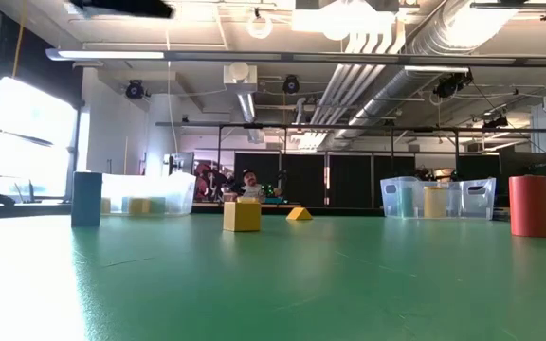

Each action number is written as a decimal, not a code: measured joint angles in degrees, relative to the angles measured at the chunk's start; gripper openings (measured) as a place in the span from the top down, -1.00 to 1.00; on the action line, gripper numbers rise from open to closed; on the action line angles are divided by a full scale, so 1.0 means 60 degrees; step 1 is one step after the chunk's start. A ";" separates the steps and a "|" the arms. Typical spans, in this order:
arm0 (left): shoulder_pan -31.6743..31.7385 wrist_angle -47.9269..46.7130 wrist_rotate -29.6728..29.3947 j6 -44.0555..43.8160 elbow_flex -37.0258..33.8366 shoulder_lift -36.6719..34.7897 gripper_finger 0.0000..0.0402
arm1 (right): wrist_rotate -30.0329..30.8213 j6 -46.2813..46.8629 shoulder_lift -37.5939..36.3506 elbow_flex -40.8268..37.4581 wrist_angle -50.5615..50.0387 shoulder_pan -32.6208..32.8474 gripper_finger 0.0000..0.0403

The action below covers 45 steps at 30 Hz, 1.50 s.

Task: Sort blocks by size
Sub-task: Put the blue cylindrical block into the top right transparent bin

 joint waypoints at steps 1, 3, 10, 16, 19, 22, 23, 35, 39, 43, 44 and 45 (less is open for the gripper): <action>-0.0181 -0.0643 -0.0281 -0.0660 0.0000 -0.0133 -0.13 | 0.0000 0.0096 0.0000 0.0000 -0.0044 0.0000 -0.15; -0.0515 -0.2105 -0.0617 -0.2181 0.0000 -0.0391 -0.13 | 0.0004 0.0259 0.0000 0.0004 -0.0207 -0.0020 -0.15; -0.1150 -0.7497 -0.0493 -0.8574 0.0000 -0.0591 -0.13 | 0.0000 0.0408 0.0000 0.0004 -0.0371 -0.0022 -0.15; -0.1122 -0.8281 -0.0004 -1.1176 -0.0779 -0.0443 -0.13 | 0.0000 0.0411 0.0000 0.0004 -0.0522 -0.0022 -0.15; -0.1028 -0.8063 0.0659 -1.2397 -0.1428 -0.0443 -0.13 | 0.0001 0.0441 0.0000 0.0004 -0.0618 -0.0022 -0.15; -0.1027 -0.7258 0.0706 -1.2887 -0.2172 -0.0443 -0.17 | 0.0000 0.0441 0.0001 0.0004 -0.0621 -0.0022 -0.15; -0.1027 -0.7037 0.0714 -1.2968 -0.2377 -0.0443 -0.20 | 0.0000 0.0441 0.0000 0.0004 -0.0620 -0.0022 -0.15; -0.0427 -0.3662 0.0601 -1.1593 -0.4228 -0.0443 -0.44 | 0.0004 0.0441 0.0002 0.0004 -0.0602 -0.0025 -0.15; 0.0040 -0.2252 0.0664 -1.0281 -0.4640 -0.0440 -0.43 | 0.0004 0.0441 0.0004 0.0004 -0.0602 -0.0025 -0.15; 0.0450 -0.1445 0.0706 -0.9500 -0.4844 -0.0439 -0.33 | 0.0004 0.0444 0.0004 0.0004 -0.0621 -0.0025 -0.15; 0.0534 -0.1343 0.0721 -0.9353 -0.4852 -0.0443 -0.29 | 0.0004 0.0444 0.0004 0.0004 -0.0627 -0.0025 -0.15; 0.0611 -0.1306 0.0735 -0.9245 -0.4852 -0.0443 -0.24 | 0.0004 0.0445 0.0004 0.0004 -0.0633 -0.0025 -0.15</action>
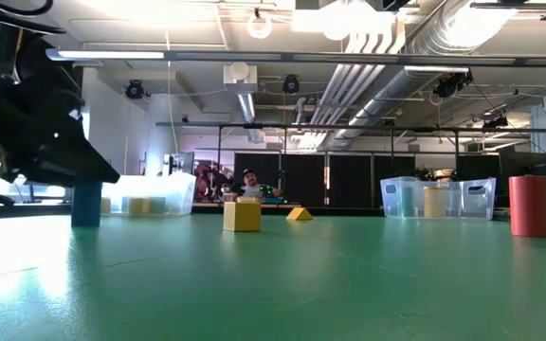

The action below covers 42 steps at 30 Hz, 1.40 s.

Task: Sort blocks by size
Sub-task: Put the blue cylindrical block into the top right transparent bin

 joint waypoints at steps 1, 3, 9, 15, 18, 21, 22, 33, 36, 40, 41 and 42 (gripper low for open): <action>0.0071 0.0030 0.0060 0.0113 -0.0004 0.0000 -0.19 | 0.0000 0.0018 0.0000 0.0000 -0.0026 0.0000 -0.15; 0.0185 0.0141 0.0205 0.0292 -0.0004 0.0000 -0.07 | 0.0000 0.0126 0.0000 0.0000 -0.0073 0.0000 -0.15; 0.0292 0.0363 0.0454 0.0817 -0.0004 0.0000 0.30 | 0.0001 0.0532 0.0000 -0.0004 -0.0607 -0.0004 -0.15; 0.0292 0.2315 0.0017 0.2282 -0.0007 0.0000 0.53 | 0.0060 0.0924 0.0056 -0.0262 -0.1170 -0.0083 -0.15; 0.0292 0.4622 -0.0200 0.4280 -0.0007 0.0004 0.53 | 0.0324 0.1387 0.0102 -0.0611 -0.1097 -0.0348 -0.15; 0.0292 0.7516 -0.0122 0.7135 -0.0007 0.0003 0.53 | 0.0448 0.1574 0.0317 -0.1026 -0.0318 -0.0680 -0.15; 0.0292 0.8514 0.0019 0.8153 -0.0007 0.0000 0.53 | 0.0440 0.1573 0.0466 -0.1157 0.0157 -0.0796 -0.15; 0.0901 1.2636 0.2821 1.4417 0.1091 0.0268 0.53 | 0.0317 0.1079 0.3710 -0.0594 0.5856 -0.1658 -0.15; 0.1186 1.2669 0.3628 1.4962 0.1855 0.0933 0.53 | 0.0306 0.0885 0.4366 0.0009 0.6547 -0.1742 -0.15; 0.1312 1.2886 0.4159 1.5954 0.2915 0.2065 0.53 | 0.0149 0.0751 0.4671 0.0611 0.6548 -0.1756 -0.15; 0.1312 1.2899 0.4159 1.6221 0.3142 0.2289 0.53 | 0.0008 0.0650 0.4677 0.0705 0.6556 -0.1749 -0.15; 0.1312 1.2925 0.4162 1.6428 0.3378 0.2511 0.53 | -0.0021 0.0594 0.4666 0.0753 0.6603 -0.1698 -0.15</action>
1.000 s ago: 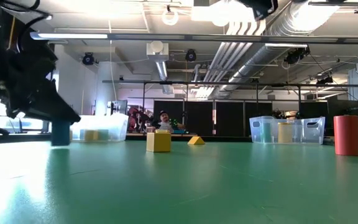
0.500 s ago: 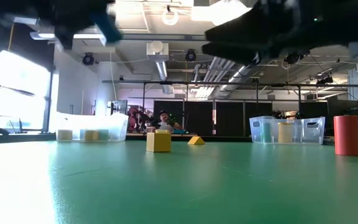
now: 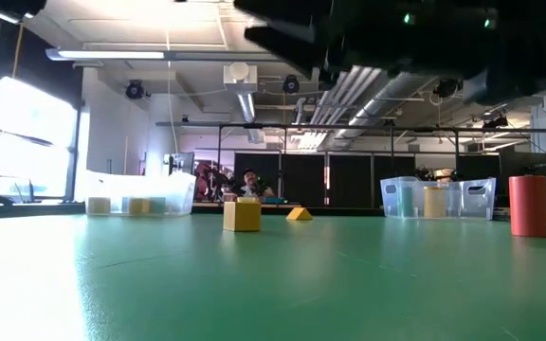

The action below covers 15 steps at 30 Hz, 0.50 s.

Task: Sort blocks by size
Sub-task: Put the blue cylindrical block into the top right transparent bin

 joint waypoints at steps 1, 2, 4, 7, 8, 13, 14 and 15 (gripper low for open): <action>0.0000 0.0024 0.0012 0.0135 0.0167 0.0168 0.53 | -0.0021 -0.0081 -0.0013 0.0043 0.0030 0.0056 -0.15; -0.0002 0.0004 0.0016 0.0229 0.0281 0.0287 0.53 | -0.0077 -0.0164 -0.0014 0.0101 0.0074 0.0129 -0.15; -0.0029 0.0014 0.0035 0.0274 0.0489 0.0521 0.53 | -0.0117 -0.0333 -0.0014 0.0118 0.0281 0.0294 -0.15; -0.0033 -0.0016 0.0049 0.0315 0.0502 0.0578 0.53 | -0.0031 -0.0636 -0.0025 0.0118 0.0533 0.0546 -0.14; -0.0032 -0.0023 0.0063 0.0263 0.0502 0.0576 0.53 | 0.0134 -0.0779 -0.0025 0.0115 0.0625 0.0639 -0.13; -0.0041 -0.0009 0.0068 0.0297 0.0502 0.0571 0.46 | 0.0866 -0.1433 -0.0025 0.0114 0.0772 0.0938 0.03; -0.0044 -0.0012 0.0075 0.0258 0.0502 0.0571 0.44 | 0.0872 -0.1446 -0.0025 0.0114 0.0772 0.0954 0.08; -0.0044 -0.0016 0.0093 0.0227 0.0502 0.0571 0.42 | 0.0890 -0.1440 -0.0028 0.0114 0.0772 0.0953 0.14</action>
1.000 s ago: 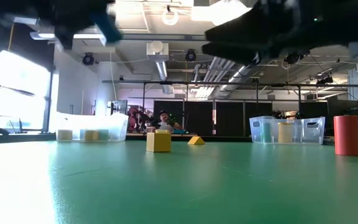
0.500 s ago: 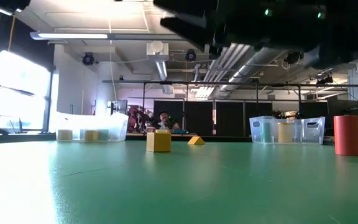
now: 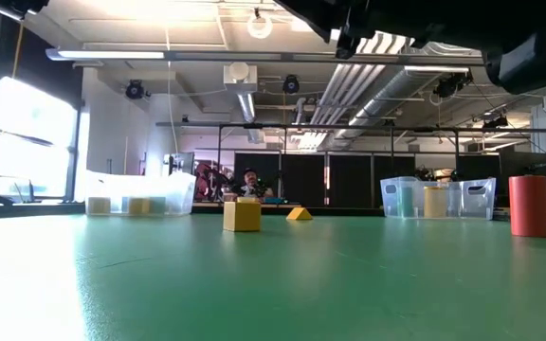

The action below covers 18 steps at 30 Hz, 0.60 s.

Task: Sort blocks by size
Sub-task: Put the blue cylindrical block into the top right transparent bin

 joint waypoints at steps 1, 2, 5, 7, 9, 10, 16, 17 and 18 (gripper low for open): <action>0.0000 -0.0026 0.0006 -0.0004 0.0000 0.0000 0.41 | 0.0005 -0.0001 -0.0001 0.0000 0.0000 -0.0003 0.20; -0.0004 -0.0043 0.0004 -0.0001 0.0000 0.0000 0.40 | 0.0008 -0.0018 -0.0001 -0.0002 -0.0008 -0.0005 0.27; -0.0004 -0.0157 -0.0013 -0.0002 0.0000 -0.0003 0.38 | 0.0003 -0.0059 0.0000 -0.0011 -0.0053 -0.0001 0.42; -0.0005 -0.0370 -0.0141 0.0006 0.0001 -0.0015 0.38 | 0.0049 -0.0164 0.0001 -0.0025 -0.0131 0.0004 0.42; -0.0072 -0.0648 -0.0651 0.0034 0.0007 -0.0015 0.37 | 0.0502 -0.0246 -0.0101 -0.0029 -0.0507 0.0081 0.42; -0.0155 -0.0799 -0.1068 0.0112 0.0007 -0.0015 0.37 | 0.0878 -0.0309 -0.0243 -0.0029 -0.0946 0.0143 0.42; -0.0721 -0.1402 -0.4570 0.1202 -0.0005 -0.0007 0.36 | 0.3198 0.0471 -0.1735 -0.0022 -0.4862 0.0487 0.63; -0.0797 -0.1413 -0.5186 0.1362 -0.0011 -0.0007 0.36 | 0.3402 0.0913 -0.2058 -0.0022 -0.5747 0.0501 0.66; -0.0879 -0.1455 -0.5714 0.1458 -0.0011 -0.0007 0.36 | 0.3505 0.1391 -0.2374 -0.0022 -0.6593 0.0485 0.70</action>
